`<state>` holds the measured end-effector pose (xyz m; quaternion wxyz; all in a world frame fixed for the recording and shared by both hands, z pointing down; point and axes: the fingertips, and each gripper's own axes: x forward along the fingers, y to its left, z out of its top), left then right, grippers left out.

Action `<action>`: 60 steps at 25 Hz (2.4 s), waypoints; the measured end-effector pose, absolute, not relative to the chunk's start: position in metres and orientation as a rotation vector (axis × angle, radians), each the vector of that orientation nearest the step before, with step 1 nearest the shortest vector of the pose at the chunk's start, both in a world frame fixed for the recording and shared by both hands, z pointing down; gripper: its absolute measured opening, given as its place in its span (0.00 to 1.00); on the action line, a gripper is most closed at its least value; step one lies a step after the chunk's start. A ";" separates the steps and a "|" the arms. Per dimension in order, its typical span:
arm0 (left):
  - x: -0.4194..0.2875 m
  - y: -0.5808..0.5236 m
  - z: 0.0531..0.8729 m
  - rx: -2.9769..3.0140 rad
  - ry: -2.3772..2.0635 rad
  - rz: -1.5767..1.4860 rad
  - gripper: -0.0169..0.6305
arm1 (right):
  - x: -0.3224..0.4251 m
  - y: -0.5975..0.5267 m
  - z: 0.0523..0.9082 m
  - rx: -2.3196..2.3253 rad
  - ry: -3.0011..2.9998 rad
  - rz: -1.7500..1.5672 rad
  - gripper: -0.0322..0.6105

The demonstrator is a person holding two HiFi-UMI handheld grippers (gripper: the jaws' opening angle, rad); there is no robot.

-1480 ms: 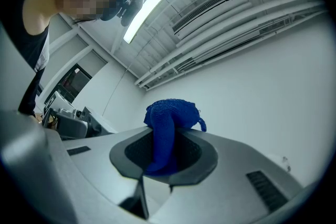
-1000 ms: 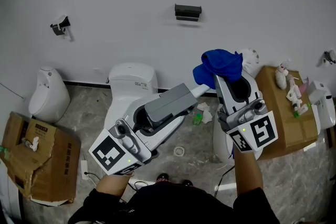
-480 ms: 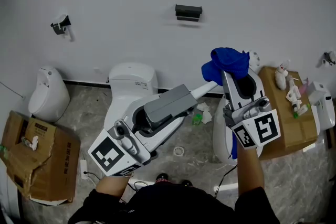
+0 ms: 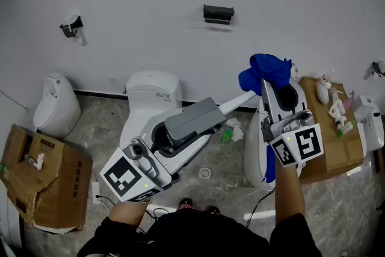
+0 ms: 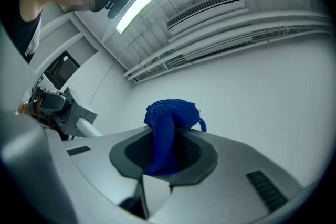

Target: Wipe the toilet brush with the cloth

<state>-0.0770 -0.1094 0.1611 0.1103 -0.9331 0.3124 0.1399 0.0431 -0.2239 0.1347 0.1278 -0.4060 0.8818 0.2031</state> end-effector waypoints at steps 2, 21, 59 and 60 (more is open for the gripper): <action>-0.077 -0.110 0.161 -2.743 0.921 0.409 0.32 | 0.046 -0.227 0.136 -1.186 2.566 0.585 0.18; -0.080 -0.110 0.166 -2.734 0.933 0.410 0.32 | 0.053 -0.240 0.140 -1.231 2.572 0.623 0.18; -0.116 -0.131 0.171 -2.701 1.089 0.410 0.31 | 0.064 -0.179 0.136 -1.198 2.525 0.584 0.18; -0.117 -0.132 0.170 -2.699 1.089 0.411 0.31 | 0.064 -0.180 0.140 -1.200 2.531 0.567 0.18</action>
